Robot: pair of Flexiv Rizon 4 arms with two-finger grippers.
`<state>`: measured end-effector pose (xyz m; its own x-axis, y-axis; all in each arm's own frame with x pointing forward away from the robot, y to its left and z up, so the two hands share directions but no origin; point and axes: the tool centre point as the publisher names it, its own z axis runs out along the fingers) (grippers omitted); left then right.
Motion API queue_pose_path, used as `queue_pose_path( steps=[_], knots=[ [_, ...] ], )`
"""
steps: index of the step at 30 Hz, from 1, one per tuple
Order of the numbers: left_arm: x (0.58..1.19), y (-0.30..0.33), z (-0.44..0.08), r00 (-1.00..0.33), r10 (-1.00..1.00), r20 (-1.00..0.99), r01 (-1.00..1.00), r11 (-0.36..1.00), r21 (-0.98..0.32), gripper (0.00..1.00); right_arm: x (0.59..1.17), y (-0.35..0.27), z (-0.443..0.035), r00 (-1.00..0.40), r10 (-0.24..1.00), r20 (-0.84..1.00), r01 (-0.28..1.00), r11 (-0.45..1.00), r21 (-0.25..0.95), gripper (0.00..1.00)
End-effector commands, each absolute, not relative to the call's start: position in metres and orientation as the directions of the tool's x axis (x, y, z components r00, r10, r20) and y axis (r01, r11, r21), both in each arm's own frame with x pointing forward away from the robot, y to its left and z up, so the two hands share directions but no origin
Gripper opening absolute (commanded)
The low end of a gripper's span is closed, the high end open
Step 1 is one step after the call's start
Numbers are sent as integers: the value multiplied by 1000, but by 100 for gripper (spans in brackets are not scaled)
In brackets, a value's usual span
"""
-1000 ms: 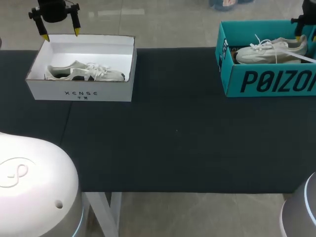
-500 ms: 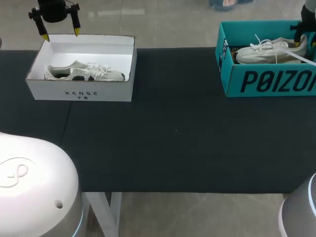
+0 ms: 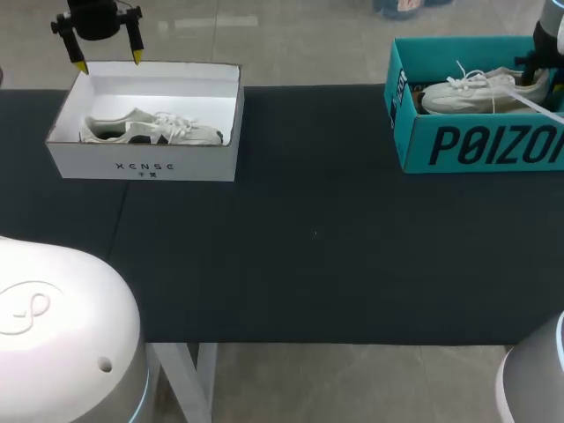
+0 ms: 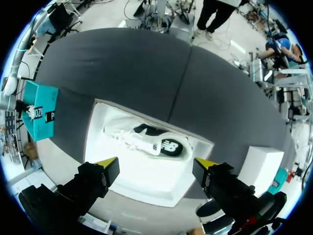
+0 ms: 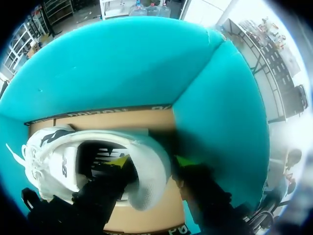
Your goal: Take the shoe out of the shoebox, open the shoe tongue, remove and reinsert the insole, then place the shoe into the shoebox
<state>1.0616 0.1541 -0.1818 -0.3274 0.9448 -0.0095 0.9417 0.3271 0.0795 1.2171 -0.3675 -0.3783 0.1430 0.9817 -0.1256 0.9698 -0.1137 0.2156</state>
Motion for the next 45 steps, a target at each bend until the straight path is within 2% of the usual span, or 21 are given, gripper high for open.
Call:
queue_pose_path(
  steps=[1, 2, 4, 5, 9, 12, 20, 32, 45],
  knots=[
    [1061, 154, -181, -327, 945, -8, 942, 327, 80, 100, 1228, -370, -384, 145, 981, -129, 965, -169, -200, 40],
    [1061, 154, -181, -327, 945, -8, 942, 327, 80, 100, 1227, -371, -382, 145, 980, -136, 964, -171, -203, 33],
    [1061, 154, -181, -327, 945, -8, 942, 327, 80, 100, 1227, -375, -380, 151, 978, -145, 962, -179, -205, 4],
    [1061, 154, -181, -327, 945, -8, 942, 327, 80, 100, 1226, -376, -378, 154, 977, -146, 962, -182, -205, 0],
    [1061, 154, -181, -327, 945, -8, 942, 327, 80, 100, 1222, -380, -369, 179, 972, -149, 959, -206, -195, 0],
    [1061, 154, -181, -327, 945, -8, 942, 327, 80, 100, 1216, -383, -351, 223, 967, -125, 959, -240, -148, 0],
    [1061, 154, -181, -327, 945, -8, 942, 327, 80, 100, 1196, -375, -295, 238, 971, -7, 971, -238, -12, 0],
    [1061, 154, -181, -327, 945, -8, 942, 327, 80, 100, 1167, -339, -220, 105, 994, 34, 988, -108, 114, 0],
    [1061, 154, -181, -327, 945, -8, 942, 327, 80, 100, 1167, -339, -220, 105, 994, 34, 988, -108, 114, 0]
  ],
)
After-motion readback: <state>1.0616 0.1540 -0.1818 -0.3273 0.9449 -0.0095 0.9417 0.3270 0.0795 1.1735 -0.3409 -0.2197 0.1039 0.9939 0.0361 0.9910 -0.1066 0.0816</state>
